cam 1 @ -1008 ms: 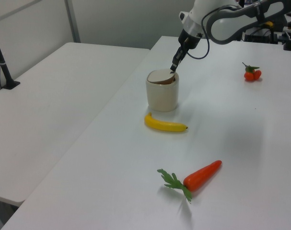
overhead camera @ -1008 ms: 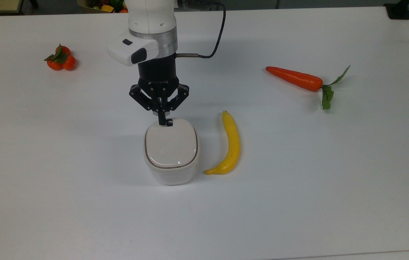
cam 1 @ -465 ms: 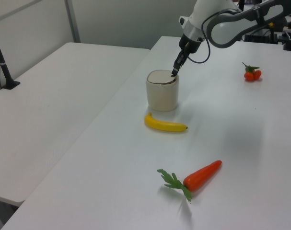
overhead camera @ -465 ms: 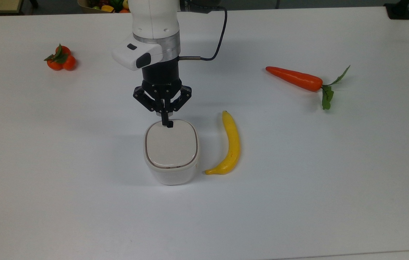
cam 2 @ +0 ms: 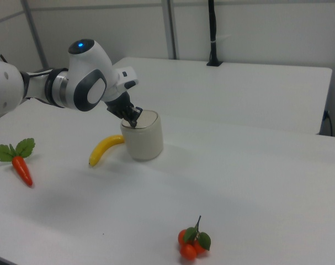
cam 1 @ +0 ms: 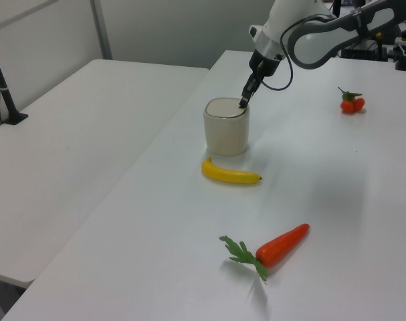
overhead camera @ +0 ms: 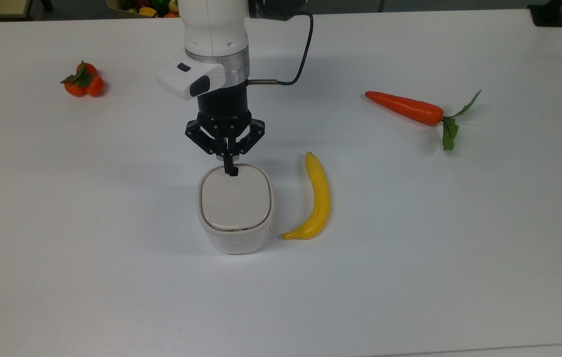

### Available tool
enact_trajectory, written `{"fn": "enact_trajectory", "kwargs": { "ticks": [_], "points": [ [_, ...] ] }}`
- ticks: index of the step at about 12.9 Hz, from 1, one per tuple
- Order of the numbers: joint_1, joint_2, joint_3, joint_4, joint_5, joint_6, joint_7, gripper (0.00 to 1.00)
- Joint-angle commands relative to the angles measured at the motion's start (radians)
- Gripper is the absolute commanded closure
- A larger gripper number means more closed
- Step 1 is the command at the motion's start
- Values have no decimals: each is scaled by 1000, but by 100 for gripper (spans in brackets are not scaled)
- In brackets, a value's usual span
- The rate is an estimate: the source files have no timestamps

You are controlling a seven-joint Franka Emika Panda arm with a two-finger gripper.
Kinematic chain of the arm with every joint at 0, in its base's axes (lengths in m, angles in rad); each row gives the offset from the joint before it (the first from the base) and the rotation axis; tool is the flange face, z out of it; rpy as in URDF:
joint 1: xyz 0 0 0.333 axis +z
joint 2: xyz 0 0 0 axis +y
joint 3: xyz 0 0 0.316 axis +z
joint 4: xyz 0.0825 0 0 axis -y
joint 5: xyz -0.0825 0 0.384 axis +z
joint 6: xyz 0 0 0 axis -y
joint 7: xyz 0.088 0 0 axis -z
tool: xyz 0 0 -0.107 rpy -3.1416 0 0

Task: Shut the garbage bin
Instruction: 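Press the gripper down on the lid to seat it shut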

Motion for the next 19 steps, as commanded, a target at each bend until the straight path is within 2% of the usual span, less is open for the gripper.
{"fn": "enact_trajectory", "kwargs": {
  "ticks": [1, 12, 19],
  "points": [
    [12, 0, -6, -14, 3, -5, -20, 100],
    [14, 23, -6, -20, 3, -7, -45, 100],
    [8, -58, -6, -12, 20, -22, -28, 100]
  ]
}}
